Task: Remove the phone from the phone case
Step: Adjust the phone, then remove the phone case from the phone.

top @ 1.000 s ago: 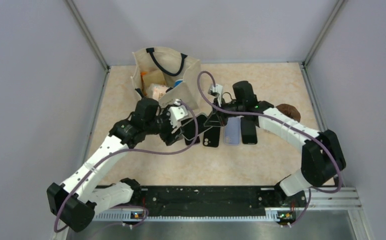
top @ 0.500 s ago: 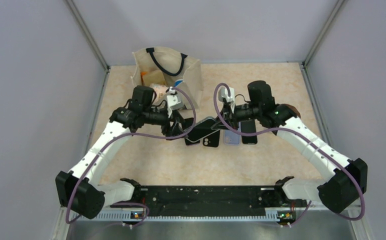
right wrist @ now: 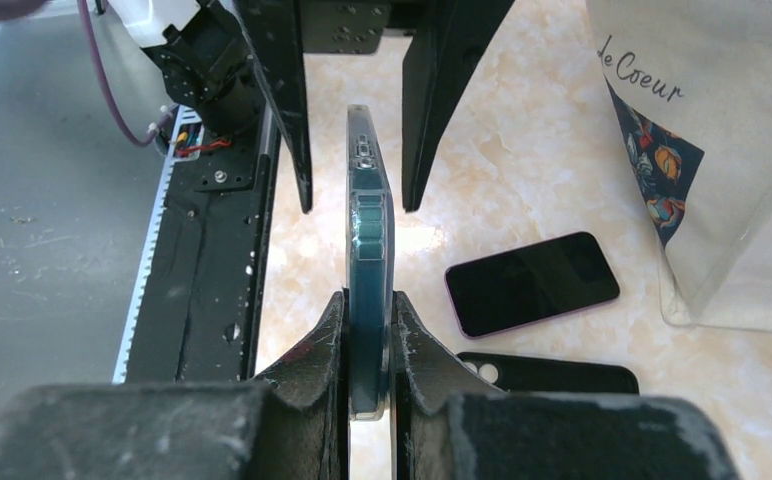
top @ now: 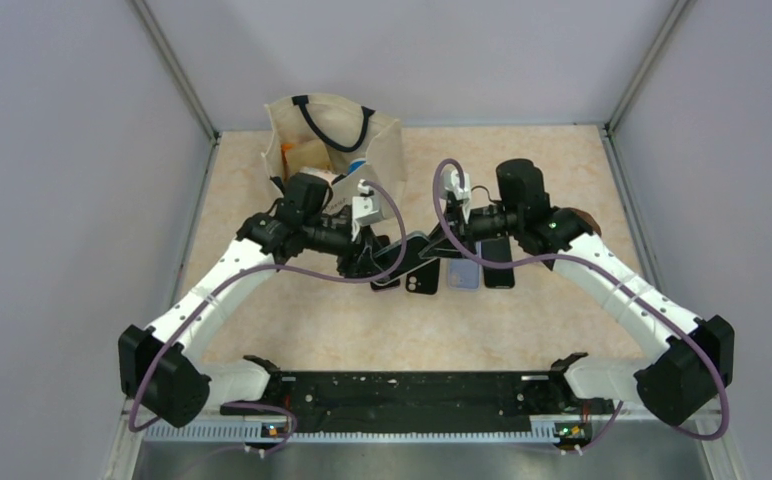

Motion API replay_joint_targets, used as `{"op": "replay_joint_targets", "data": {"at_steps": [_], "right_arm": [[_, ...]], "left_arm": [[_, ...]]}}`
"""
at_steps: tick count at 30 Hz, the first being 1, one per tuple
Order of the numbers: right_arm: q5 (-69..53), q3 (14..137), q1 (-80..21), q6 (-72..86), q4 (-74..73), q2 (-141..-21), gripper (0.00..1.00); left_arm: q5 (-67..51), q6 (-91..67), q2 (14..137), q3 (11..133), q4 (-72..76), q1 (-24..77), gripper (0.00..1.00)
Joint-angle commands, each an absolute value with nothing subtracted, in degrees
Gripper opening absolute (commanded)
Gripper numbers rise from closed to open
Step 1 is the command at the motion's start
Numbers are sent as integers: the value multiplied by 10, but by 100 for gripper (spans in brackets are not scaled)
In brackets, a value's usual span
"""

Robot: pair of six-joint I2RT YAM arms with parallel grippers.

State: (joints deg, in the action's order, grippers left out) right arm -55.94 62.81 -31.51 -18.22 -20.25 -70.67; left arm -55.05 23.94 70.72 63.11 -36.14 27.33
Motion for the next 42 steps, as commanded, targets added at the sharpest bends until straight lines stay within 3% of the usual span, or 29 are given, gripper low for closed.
{"op": "replay_joint_targets", "data": {"at_steps": [1,7,9,11,14,18,22,38,42], "right_arm": [[-602,669,-318,-161,-135,-704,0],[-605,664,-317,-155,-127,-700,0],[-605,660,-317,-154,-124,-699,0],[-603,655,-317,-150,-117,-697,0],[-599,645,-316,-140,-104,-693,0],[-594,637,-316,-120,-91,-694,37],[-606,635,-315,-87,-65,-704,50],[-647,604,-303,-48,-35,-732,49],[-657,602,-302,-34,-21,-744,43]], "left_arm": [[-563,235,723,634,-335,281,53],[-567,239,735,634,-336,285,38],[-570,239,735,634,-337,285,24],[-569,236,735,634,-336,286,1],[-560,249,733,633,-347,290,0],[-520,267,718,626,-354,311,0],[-493,271,711,621,-350,329,0],[-474,269,687,604,-332,337,0],[-471,269,681,597,-329,338,0]]}}
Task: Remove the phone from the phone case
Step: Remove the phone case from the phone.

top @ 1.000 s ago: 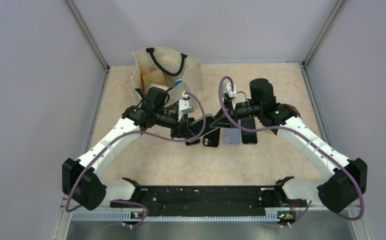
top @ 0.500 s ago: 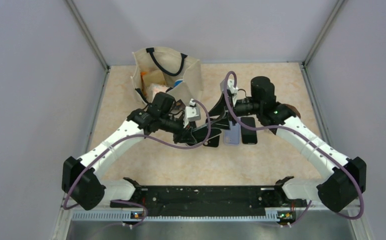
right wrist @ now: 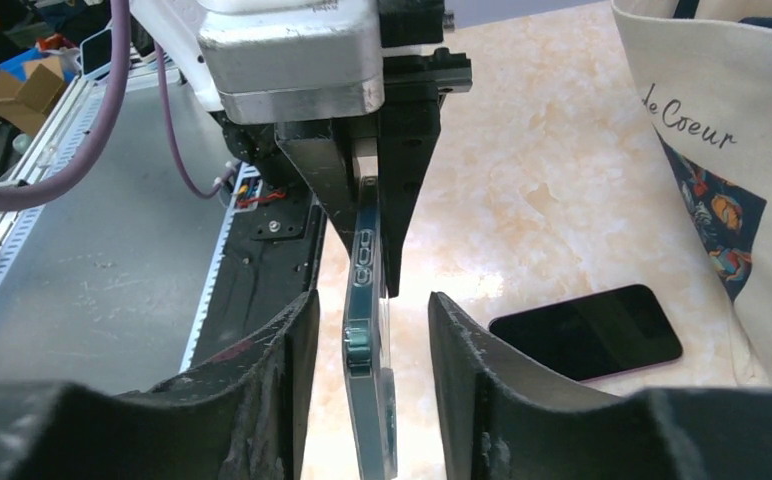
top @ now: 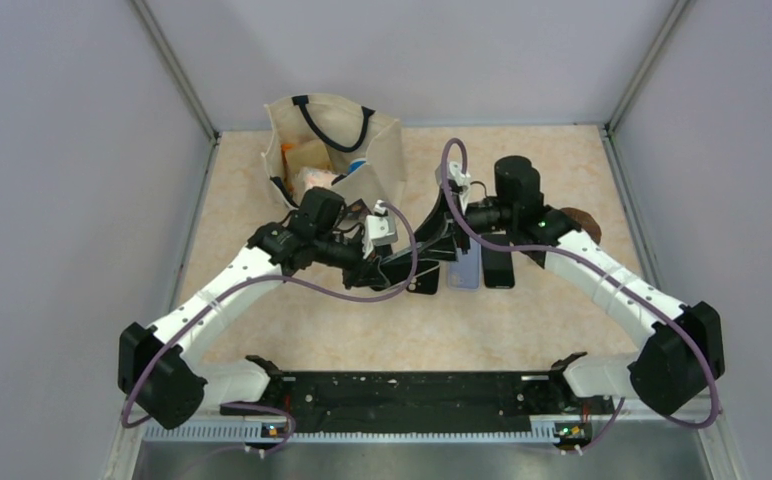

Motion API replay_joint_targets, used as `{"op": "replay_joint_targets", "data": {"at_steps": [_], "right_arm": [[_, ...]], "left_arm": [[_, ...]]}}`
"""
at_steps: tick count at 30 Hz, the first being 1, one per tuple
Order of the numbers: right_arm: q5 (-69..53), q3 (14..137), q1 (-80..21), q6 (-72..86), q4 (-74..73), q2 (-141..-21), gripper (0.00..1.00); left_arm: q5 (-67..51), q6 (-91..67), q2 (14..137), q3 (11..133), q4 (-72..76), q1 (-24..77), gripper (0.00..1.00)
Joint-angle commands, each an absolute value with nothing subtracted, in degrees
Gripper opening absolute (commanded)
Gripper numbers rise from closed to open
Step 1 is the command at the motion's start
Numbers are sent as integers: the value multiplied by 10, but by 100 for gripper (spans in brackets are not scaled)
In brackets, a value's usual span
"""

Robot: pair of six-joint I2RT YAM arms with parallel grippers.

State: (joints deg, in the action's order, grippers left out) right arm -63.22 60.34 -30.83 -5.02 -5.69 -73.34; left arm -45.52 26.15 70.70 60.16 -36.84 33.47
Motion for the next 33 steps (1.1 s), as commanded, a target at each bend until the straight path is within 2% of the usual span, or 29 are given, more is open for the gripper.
{"op": "replay_joint_targets", "data": {"at_steps": [1,7,14,24,33], "right_arm": [[-661,602,-302,-29,-17,-747,39],[-690,600,-300,-4,8,-759,0],[-764,575,-299,102,100,-783,0],[-830,578,-299,182,160,-846,0],[-861,582,-299,200,164,-876,0]], "left_arm": [[-470,270,680,596,-329,338,0],[-444,274,678,591,-323,344,0],[-324,309,665,588,-305,384,0],[-99,423,675,614,-331,512,0],[-16,448,678,596,-304,571,0]]}}
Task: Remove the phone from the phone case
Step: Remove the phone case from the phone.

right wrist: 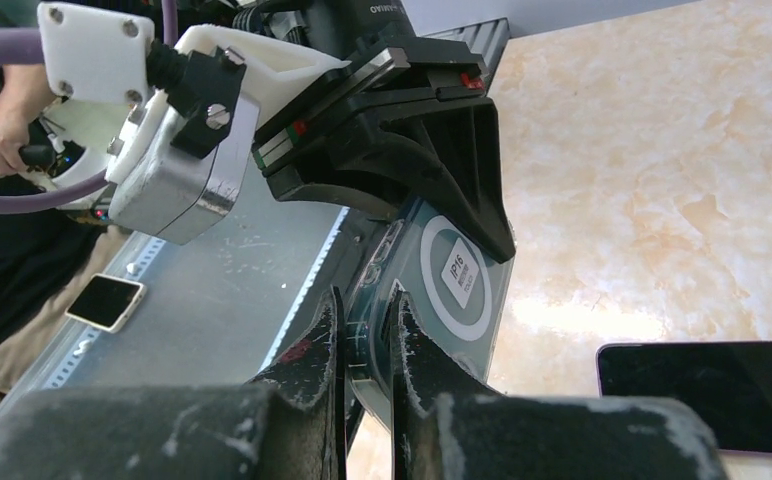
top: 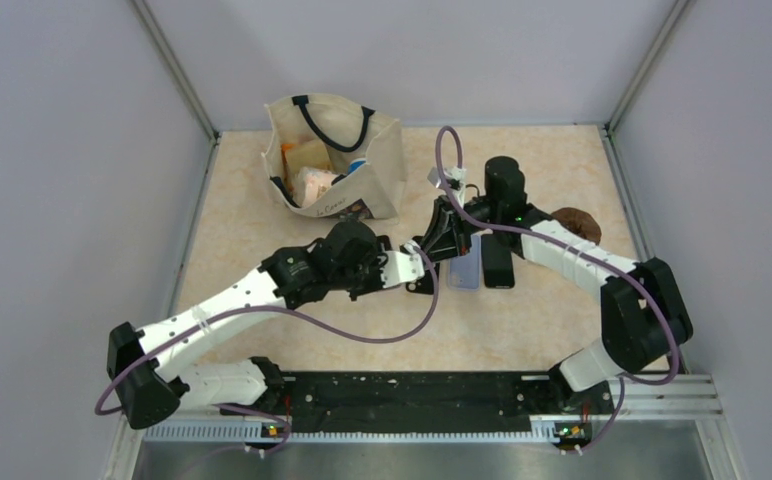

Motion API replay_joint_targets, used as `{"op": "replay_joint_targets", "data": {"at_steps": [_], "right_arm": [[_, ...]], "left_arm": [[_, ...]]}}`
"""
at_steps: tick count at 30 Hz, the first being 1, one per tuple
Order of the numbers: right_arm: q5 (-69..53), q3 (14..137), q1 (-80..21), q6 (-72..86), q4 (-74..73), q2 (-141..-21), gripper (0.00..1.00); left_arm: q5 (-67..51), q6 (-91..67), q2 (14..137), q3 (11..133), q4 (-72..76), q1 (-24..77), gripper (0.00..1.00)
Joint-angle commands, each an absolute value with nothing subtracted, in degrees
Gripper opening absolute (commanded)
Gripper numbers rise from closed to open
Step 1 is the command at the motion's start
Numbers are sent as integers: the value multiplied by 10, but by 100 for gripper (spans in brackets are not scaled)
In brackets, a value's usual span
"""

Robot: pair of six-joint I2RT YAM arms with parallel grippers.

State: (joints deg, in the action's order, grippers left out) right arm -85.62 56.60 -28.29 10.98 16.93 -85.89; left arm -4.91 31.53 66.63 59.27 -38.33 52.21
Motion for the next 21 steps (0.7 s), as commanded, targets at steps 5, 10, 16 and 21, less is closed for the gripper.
{"op": "replay_joint_targets", "data": {"at_steps": [5,10,16,21], "right_arm": [[-867,588,-300,206,163,-894,0],[-869,593,-301,212,164,-915,0],[-874,601,-302,220,163,-928,0],[-874,604,-302,223,161,-936,0]], "left_arm": [[25,453,673,589,-287,582,0],[51,459,670,581,-274,593,0],[66,461,668,578,-264,597,0],[69,457,667,580,-260,600,0]]}}
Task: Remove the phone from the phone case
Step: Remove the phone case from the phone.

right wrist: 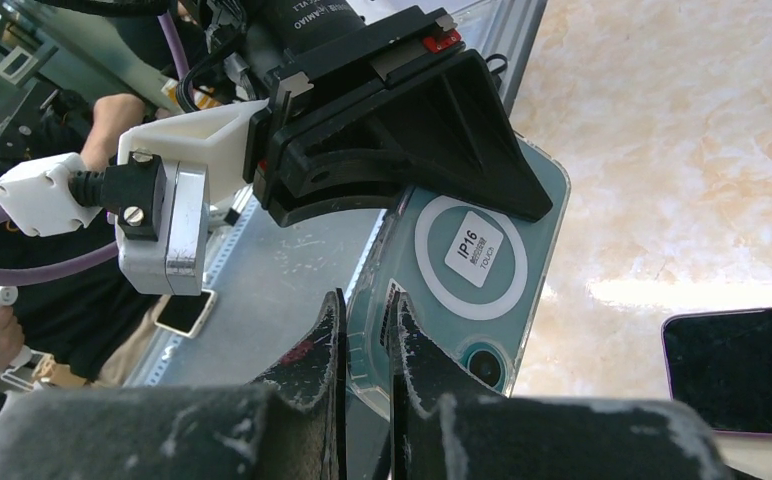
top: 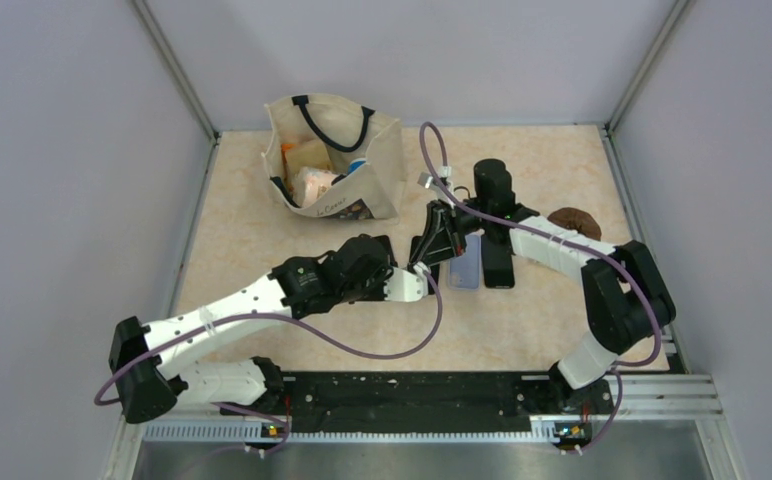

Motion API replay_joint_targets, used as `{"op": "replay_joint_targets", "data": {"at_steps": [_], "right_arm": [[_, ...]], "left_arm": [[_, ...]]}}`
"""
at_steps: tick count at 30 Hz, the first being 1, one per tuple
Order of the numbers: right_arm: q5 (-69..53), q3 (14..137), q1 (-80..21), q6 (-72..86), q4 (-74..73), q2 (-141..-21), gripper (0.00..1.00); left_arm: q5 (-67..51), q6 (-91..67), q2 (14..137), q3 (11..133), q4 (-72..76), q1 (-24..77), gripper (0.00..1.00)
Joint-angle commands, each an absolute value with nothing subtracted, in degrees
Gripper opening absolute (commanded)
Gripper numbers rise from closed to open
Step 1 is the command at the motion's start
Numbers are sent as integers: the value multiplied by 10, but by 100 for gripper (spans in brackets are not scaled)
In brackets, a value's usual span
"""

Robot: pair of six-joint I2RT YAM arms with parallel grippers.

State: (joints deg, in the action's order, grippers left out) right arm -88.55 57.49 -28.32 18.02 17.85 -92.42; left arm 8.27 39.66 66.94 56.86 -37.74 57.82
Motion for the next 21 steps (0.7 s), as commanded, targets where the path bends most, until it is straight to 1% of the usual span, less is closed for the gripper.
{"op": "replay_joint_targets", "data": {"at_steps": [1,7,13,16,21], "right_arm": [[-873,604,-302,224,162,-936,0],[-848,610,-302,215,149,-938,0],[-793,654,-298,138,37,-960,0],[-772,682,-296,95,-28,-969,0],[-751,712,-296,52,-88,-982,0]], "left_arm": [[69,456,667,581,-261,600,0],[49,458,662,584,-270,600,0],[-29,472,656,596,-313,602,0],[-47,481,656,599,-326,604,0],[-84,477,657,618,-349,605,0]]}}
